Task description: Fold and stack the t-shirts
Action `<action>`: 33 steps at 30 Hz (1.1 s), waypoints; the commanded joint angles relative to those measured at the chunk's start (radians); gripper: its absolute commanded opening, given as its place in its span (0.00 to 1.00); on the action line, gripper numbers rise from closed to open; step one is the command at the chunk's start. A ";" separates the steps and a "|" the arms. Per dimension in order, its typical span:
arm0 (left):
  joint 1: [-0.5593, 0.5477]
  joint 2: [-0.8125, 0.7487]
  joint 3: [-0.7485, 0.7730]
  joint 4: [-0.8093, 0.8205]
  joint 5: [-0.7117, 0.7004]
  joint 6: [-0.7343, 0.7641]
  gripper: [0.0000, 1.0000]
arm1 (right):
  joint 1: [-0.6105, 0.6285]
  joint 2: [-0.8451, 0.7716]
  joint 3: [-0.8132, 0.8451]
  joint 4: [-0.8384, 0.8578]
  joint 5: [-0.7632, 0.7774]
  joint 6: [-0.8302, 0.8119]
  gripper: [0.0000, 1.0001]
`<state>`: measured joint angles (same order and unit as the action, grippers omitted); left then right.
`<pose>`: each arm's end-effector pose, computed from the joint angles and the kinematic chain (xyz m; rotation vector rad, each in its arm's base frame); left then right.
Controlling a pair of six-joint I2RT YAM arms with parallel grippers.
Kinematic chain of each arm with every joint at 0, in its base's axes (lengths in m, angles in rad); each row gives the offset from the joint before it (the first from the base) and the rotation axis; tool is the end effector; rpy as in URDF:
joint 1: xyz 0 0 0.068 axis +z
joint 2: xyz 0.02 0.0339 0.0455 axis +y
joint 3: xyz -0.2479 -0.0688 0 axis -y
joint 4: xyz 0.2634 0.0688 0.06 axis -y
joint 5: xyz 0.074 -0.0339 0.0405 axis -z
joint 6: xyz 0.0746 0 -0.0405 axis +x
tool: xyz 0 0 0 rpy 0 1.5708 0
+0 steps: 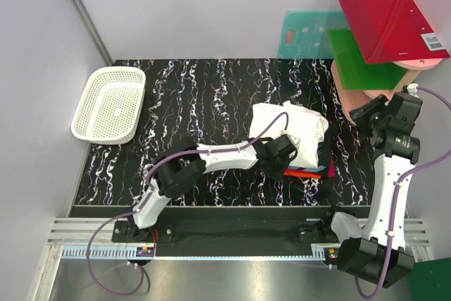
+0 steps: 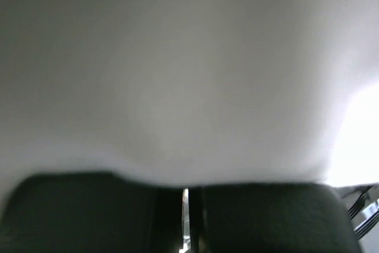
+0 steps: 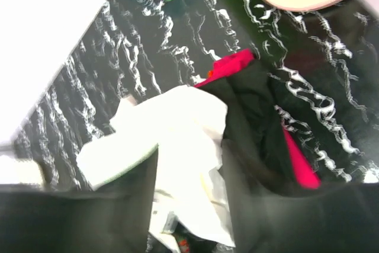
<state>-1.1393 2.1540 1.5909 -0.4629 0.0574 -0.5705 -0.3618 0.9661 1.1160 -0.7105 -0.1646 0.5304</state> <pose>0.2003 -0.4453 0.1036 0.7948 2.6402 -0.6331 0.2433 -0.0790 0.3376 0.8325 1.9663 0.2746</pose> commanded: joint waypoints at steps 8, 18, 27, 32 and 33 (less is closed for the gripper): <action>-0.016 -0.554 -0.255 0.142 -0.054 0.092 0.99 | 0.029 -0.101 -0.087 -0.012 -0.194 -0.044 1.00; 0.140 -0.683 -0.316 0.001 -0.209 0.116 0.99 | 0.029 -0.145 -0.284 -0.057 -0.223 0.032 0.91; 0.211 -0.597 -0.313 -0.002 -0.171 0.093 0.99 | 0.029 -0.084 -0.387 0.074 -0.329 0.063 0.89; 0.217 -0.562 -0.315 0.000 -0.160 0.077 0.99 | 0.029 -0.047 -0.412 0.120 -0.368 0.062 0.88; 0.217 -0.551 -0.313 0.000 -0.159 0.077 0.99 | 0.029 -0.044 -0.426 0.132 -0.372 0.066 0.88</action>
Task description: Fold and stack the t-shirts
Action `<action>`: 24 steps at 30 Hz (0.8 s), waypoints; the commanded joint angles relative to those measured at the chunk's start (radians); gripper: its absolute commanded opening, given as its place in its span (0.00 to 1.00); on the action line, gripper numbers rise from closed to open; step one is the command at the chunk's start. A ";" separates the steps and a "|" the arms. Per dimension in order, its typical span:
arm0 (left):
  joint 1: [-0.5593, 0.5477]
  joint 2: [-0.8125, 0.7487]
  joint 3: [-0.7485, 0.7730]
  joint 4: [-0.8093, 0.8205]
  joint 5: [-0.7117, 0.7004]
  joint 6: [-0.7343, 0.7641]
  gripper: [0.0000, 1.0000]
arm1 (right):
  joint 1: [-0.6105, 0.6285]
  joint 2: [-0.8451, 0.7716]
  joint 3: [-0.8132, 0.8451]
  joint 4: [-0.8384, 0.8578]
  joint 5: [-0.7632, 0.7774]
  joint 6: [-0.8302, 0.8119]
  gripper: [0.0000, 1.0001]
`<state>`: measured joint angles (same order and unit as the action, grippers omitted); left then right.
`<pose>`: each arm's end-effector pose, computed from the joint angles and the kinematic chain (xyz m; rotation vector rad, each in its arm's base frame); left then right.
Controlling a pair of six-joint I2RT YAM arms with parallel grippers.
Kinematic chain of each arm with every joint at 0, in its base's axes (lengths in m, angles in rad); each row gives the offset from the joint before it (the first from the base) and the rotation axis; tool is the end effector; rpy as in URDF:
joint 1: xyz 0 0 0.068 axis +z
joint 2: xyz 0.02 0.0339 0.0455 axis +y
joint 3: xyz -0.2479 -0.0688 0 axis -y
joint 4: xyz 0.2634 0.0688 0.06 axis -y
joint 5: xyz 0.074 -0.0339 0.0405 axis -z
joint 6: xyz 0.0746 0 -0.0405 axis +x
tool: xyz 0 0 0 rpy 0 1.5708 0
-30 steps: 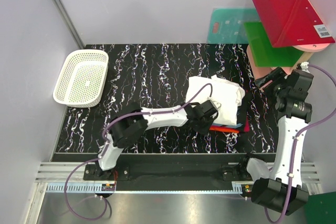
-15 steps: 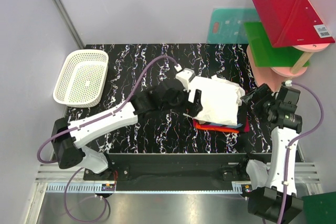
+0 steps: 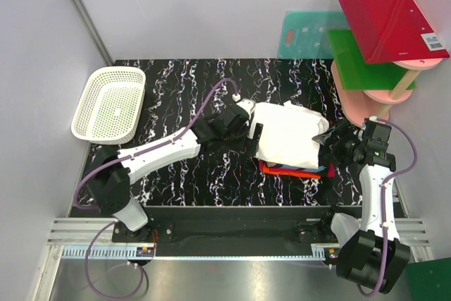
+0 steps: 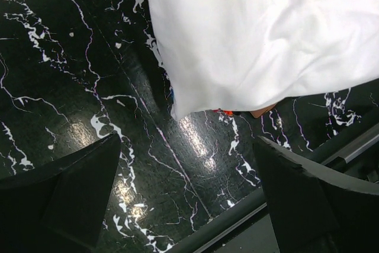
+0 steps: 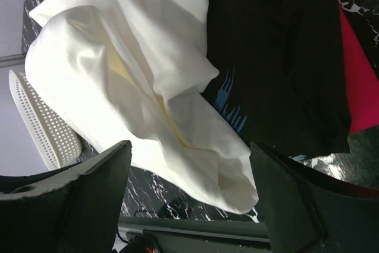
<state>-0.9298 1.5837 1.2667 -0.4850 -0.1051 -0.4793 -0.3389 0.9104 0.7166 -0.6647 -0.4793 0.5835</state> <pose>0.2426 -0.3121 0.2298 0.4937 2.3870 -0.5408 0.2280 -0.0439 0.2113 0.8749 2.2519 0.6927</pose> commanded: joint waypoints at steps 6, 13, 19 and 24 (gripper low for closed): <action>0.014 0.041 0.013 0.020 0.007 -0.019 0.99 | 0.006 0.082 -0.066 0.161 -0.091 0.029 0.77; 0.023 0.052 0.002 0.019 0.005 -0.025 0.99 | 0.006 0.156 -0.066 0.241 -0.165 0.010 0.33; 0.026 0.075 -0.009 0.017 0.007 -0.033 0.99 | 0.006 0.136 -0.028 0.247 -0.209 -0.016 0.00; 0.029 0.096 -0.007 0.019 0.008 -0.041 0.99 | 0.006 0.065 0.015 0.228 -0.197 -0.011 0.15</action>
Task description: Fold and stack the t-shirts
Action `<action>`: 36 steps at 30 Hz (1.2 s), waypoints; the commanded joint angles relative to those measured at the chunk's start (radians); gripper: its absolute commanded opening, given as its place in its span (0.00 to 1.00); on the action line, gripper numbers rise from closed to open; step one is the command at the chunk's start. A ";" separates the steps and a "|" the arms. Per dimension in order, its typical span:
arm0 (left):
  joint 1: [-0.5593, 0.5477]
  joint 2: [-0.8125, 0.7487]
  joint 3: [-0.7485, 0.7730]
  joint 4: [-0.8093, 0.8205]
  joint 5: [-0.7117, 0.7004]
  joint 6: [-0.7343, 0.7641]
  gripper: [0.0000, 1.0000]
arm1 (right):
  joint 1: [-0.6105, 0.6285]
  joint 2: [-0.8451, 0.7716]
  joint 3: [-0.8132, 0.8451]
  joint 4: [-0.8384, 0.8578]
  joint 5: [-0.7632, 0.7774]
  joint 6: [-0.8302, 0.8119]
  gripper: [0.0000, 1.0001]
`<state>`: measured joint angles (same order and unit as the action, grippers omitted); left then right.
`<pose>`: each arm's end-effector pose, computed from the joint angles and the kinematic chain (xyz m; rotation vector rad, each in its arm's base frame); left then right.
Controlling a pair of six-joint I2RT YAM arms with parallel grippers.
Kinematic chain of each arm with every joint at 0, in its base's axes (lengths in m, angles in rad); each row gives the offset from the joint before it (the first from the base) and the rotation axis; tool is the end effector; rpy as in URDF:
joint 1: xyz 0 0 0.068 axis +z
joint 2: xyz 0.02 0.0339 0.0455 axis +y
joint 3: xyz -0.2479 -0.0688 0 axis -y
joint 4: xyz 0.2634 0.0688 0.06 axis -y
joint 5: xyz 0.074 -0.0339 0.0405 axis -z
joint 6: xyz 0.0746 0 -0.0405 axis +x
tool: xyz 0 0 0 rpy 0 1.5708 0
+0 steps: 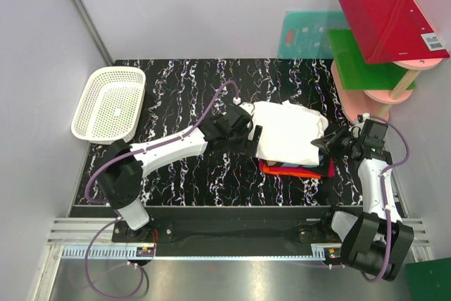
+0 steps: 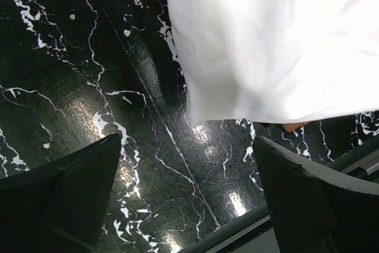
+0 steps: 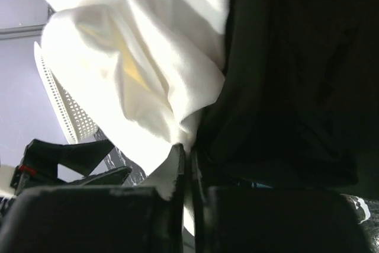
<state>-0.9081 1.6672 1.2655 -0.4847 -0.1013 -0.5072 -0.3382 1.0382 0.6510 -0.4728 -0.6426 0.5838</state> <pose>0.2542 -0.3134 0.1976 0.4563 2.4740 -0.4855 0.2487 -0.0401 0.1818 0.7925 2.2542 0.8912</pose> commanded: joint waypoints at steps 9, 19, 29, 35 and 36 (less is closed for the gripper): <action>0.018 0.017 -0.011 0.017 0.009 -0.005 0.99 | 0.005 -0.063 0.124 -0.084 -0.026 -0.053 0.72; 0.021 0.031 -0.015 0.020 0.017 -0.007 0.99 | 0.005 -0.034 0.070 -0.086 0.046 -0.088 0.71; 0.025 0.043 -0.021 0.021 0.015 -0.010 0.99 | 0.007 0.075 0.012 0.078 -0.011 -0.061 0.66; 0.026 0.051 -0.029 0.021 0.018 -0.014 0.99 | 0.005 0.056 0.015 0.137 -0.052 -0.042 0.00; 0.026 0.051 -0.029 0.021 0.018 -0.014 0.99 | 0.007 0.027 0.021 0.137 -0.052 -0.039 0.00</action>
<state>-0.8886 1.7187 1.2484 -0.4843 -0.0902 -0.5133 -0.3355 1.1198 0.6537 -0.4107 -0.6601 0.5350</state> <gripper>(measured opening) 0.987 0.039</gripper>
